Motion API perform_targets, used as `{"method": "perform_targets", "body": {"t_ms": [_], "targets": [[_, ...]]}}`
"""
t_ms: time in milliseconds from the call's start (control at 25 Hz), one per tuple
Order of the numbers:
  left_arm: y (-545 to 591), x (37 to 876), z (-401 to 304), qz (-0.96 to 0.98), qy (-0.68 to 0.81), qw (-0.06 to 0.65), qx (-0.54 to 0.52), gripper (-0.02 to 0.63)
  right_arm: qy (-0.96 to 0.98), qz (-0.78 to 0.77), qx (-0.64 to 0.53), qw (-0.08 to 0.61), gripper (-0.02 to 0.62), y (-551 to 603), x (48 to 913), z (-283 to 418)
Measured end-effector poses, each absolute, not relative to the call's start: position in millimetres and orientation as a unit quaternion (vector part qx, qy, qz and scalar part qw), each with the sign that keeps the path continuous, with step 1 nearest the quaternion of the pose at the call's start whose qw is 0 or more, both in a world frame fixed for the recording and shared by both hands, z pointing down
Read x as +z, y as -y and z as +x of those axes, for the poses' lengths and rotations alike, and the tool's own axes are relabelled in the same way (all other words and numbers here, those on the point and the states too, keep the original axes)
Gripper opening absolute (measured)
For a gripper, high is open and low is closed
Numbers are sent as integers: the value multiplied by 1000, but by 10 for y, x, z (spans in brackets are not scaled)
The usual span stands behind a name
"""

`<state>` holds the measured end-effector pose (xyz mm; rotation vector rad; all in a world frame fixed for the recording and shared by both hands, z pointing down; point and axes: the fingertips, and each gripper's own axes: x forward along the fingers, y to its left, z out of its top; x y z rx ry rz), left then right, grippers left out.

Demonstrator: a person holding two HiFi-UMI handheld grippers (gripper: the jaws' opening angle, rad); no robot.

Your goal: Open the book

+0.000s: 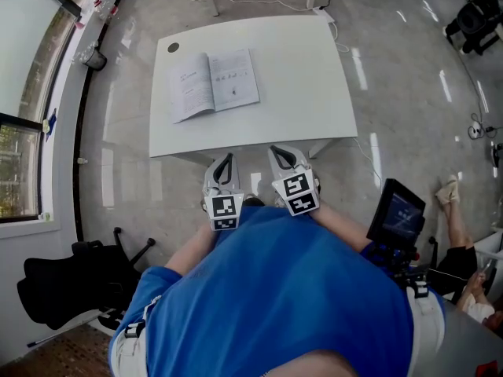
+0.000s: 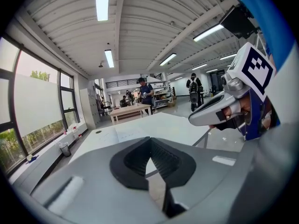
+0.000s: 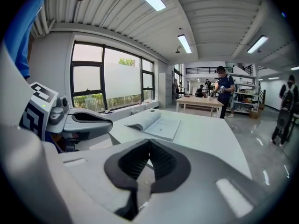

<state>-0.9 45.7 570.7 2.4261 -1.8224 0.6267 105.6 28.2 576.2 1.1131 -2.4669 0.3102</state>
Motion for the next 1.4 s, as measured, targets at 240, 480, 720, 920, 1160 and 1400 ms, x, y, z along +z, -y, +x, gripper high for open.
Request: {"method": "perform_targets", "body": {"t_ms": [240, 480, 720, 920, 1160, 1400], "targets": [[-333, 5693, 72, 794, 576, 22, 193, 8, 878, 419, 118, 199, 5, -236, 5741, 1142], [-302, 5666, 119, 801, 565, 21, 195, 8, 873, 428, 127, 198, 5, -210, 5753, 1159], [-288, 5663, 118, 803, 560, 21, 200, 8, 871, 432, 129, 195, 3, -185, 5727, 1159], [-308, 5632, 123, 804, 560, 20, 199, 8, 872, 430, 129, 194, 3, -203, 5716, 1149], [-323, 5614, 58, 802, 564, 21, 198, 8, 875, 423, 121, 199, 3, -220, 5681, 1083], [-322, 5618, 92, 802, 565, 21, 195, 8, 877, 420, 119, 200, 3, -216, 5691, 1100]]}}
